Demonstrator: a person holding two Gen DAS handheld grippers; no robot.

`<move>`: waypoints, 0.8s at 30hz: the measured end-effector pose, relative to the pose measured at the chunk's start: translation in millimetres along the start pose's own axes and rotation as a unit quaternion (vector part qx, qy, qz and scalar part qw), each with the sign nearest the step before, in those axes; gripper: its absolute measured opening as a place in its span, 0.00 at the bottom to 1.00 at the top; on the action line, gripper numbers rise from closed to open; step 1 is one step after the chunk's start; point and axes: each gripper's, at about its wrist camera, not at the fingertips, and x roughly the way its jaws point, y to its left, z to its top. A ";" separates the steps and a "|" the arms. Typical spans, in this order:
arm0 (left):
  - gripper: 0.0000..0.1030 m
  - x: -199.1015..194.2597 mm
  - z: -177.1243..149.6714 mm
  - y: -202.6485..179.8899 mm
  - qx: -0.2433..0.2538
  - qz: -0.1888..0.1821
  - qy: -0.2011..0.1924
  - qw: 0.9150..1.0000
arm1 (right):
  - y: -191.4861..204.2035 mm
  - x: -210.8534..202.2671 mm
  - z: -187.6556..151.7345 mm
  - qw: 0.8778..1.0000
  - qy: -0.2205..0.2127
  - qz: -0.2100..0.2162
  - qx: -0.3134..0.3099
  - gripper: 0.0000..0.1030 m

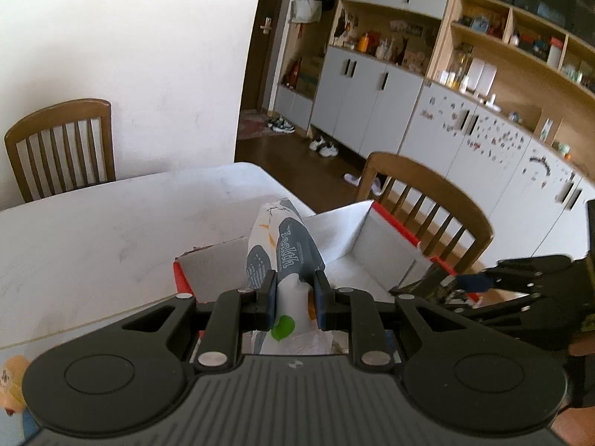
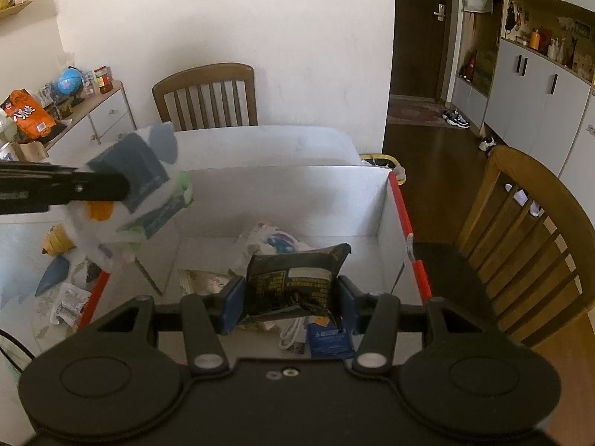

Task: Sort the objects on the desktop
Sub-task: 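Carry the snack bar in the right tool while the left tool carries the printed bag into the red box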

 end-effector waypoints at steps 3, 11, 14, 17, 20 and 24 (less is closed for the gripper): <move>0.18 15.1 2.3 -5.9 0.021 0.016 0.010 1.000 | -4.4 3.4 -0.7 1.000 0.002 0.001 -0.002 0.51; 0.18 48.4 -0.6 -14.7 0.060 0.046 0.047 0.996 | -11.1 17.5 1.0 1.000 0.017 0.006 -0.004 0.51; 0.18 55.7 -3.3 -19.0 0.074 0.054 0.054 0.994 | -11.4 21.4 2.2 1.000 0.020 0.007 -0.010 0.51; 0.18 63.1 -7.2 -22.3 0.092 0.066 0.061 0.992 | -13.8 27.1 3.6 1.000 0.026 0.007 -0.012 0.51; 0.18 70.8 -9.1 -21.3 0.096 0.075 0.072 0.990 | -16.1 33.1 5.2 0.999 0.032 0.005 -0.015 0.51; 0.18 81.2 -12.7 -16.6 0.095 0.082 0.090 0.988 | -18.7 43.3 5.5 0.999 0.044 0.004 -0.016 0.51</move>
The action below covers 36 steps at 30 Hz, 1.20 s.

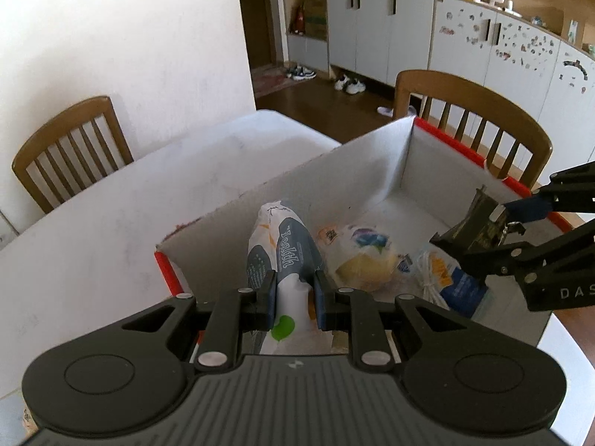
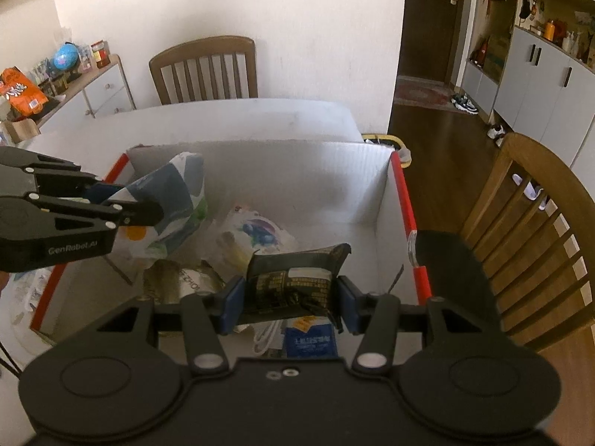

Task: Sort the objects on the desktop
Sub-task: 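Carry the snack bar in the right tool while the left tool carries the printed bag into the red box, then open the right tool to drop the snack bar while the left tool releases the printed bag in the box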

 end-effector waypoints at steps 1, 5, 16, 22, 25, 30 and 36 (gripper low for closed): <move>0.18 2.1 0.1 0.8 0.001 0.001 0.003 1.000 | -0.5 2.5 0.3 1.000 0.003 0.001 0.000 0.51; 0.18 10.0 0.9 5.7 -0.005 0.001 0.015 1.000 | -1.8 10.8 1.3 1.000 0.012 0.000 -0.005 0.51; 0.18 19.1 1.8 13.5 -0.031 -0.024 0.043 0.998 | 4.5 28.1 2.0 0.999 0.043 0.016 -0.019 0.51; 0.18 19.7 0.8 15.1 -0.035 -0.029 0.046 0.998 | 12.9 37.2 -0.7 0.997 0.062 0.021 -0.031 0.51; 0.18 19.5 0.8 17.7 -0.043 -0.032 0.044 0.998 | 12.9 41.9 -1.7 0.997 0.071 0.019 -0.031 0.51; 0.18 17.9 0.4 19.0 -0.050 -0.035 0.041 0.997 | 12.9 46.2 -3.0 0.997 0.076 0.018 -0.029 0.52; 0.22 14.6 1.3 20.9 -0.053 -0.047 0.044 0.997 | 14.8 49.1 -3.7 0.996 0.077 0.016 -0.029 0.54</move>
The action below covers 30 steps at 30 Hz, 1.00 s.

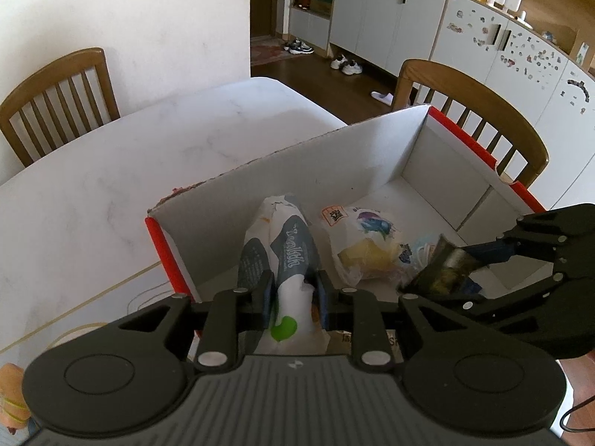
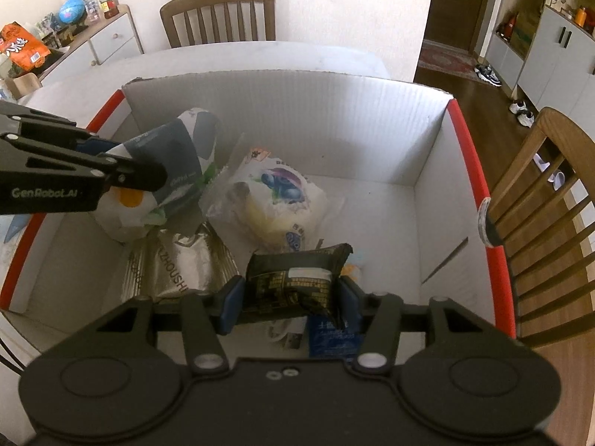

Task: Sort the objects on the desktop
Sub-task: 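Open the right tool to drop the snack bar while the left tool releases the printed bag in the box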

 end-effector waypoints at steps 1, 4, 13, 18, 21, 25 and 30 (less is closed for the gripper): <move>0.24 -0.8 0.5 0.1 0.000 0.000 0.000 1.000 | -0.1 -0.4 -0.1 1.000 -0.002 0.000 -0.001 0.56; 0.29 -4.5 0.6 -0.4 0.000 0.000 -0.006 1.000 | 0.0 -3.1 0.1 1.000 -0.006 -0.001 -0.001 0.63; 0.41 -15.5 0.1 -1.4 -0.001 -0.004 -0.017 1.000 | -2.9 -20.7 -2.9 1.000 -0.025 0.001 -0.001 0.68; 0.62 -26.2 -1.8 -2.4 -0.003 -0.012 -0.031 0.999 | -3.8 -34.8 -4.4 0.999 -0.044 0.007 0.008 0.73; 0.62 -32.0 -2.6 -3.1 -0.004 -0.014 -0.035 0.999 | -4.9 -44.0 -5.7 0.998 -0.057 0.013 0.019 0.75; 0.62 -39.2 -4.7 -4.8 -0.007 -0.017 -0.040 0.999 | -2.2 -57.1 -7.4 0.997 -0.074 0.024 0.022 0.80; 0.62 -45.9 -8.8 -6.7 -0.006 -0.021 -0.043 0.999 | 1.3 -72.4 -11.3 0.994 -0.096 0.030 0.029 0.86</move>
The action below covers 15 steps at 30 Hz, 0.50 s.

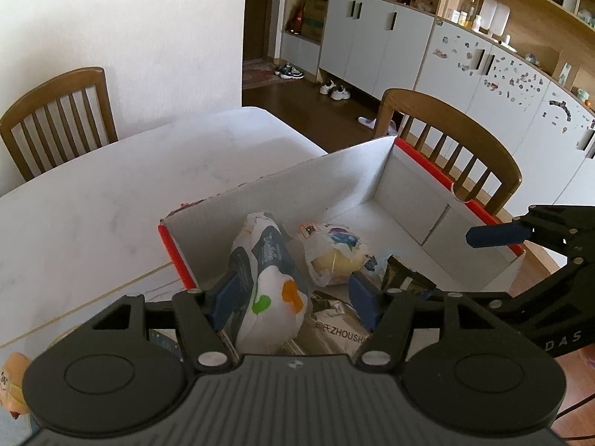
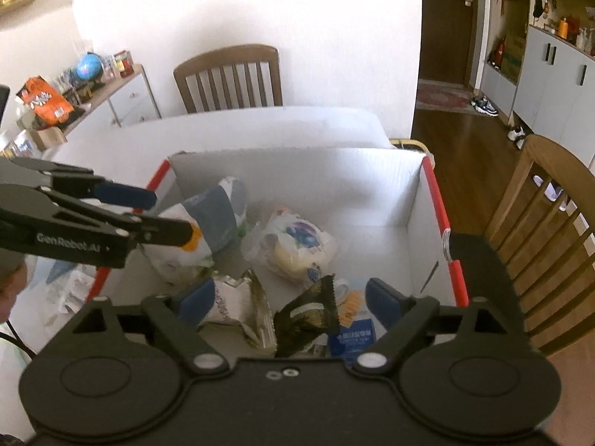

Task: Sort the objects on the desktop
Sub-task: 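Open the right tool to drop the snack bar while the left tool releases the printed bag in the box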

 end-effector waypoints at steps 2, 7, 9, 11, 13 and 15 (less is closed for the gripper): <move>0.63 -3.1 -1.8 -0.6 0.000 -0.003 -0.001 1.000 | 1.0 -3.5 -0.7 1.000 -0.005 0.001 0.003 0.87; 0.69 -11.5 -4.3 -4.4 0.004 -0.015 -0.004 1.000 | 3.8 -13.3 -3.5 1.000 -0.024 0.000 0.013 0.94; 0.75 -15.9 -6.3 -5.6 0.004 -0.021 -0.008 1.000 | 5.8 -17.5 -4.8 0.999 -0.032 -0.002 0.015 0.96; 0.80 -20.8 -8.8 -6.5 0.004 -0.027 -0.013 1.000 | 8.8 -21.5 -5.9 0.999 -0.035 -0.006 0.016 0.96; 0.81 -26.6 -11.3 -6.7 0.005 -0.029 -0.019 0.999 | 12.3 -25.9 -7.4 0.999 -0.040 -0.009 0.018 0.96; 0.91 -32.8 -14.0 -5.3 0.003 -0.035 -0.025 0.999 | 16.4 -29.8 -8.7 0.999 -0.045 -0.010 0.020 0.96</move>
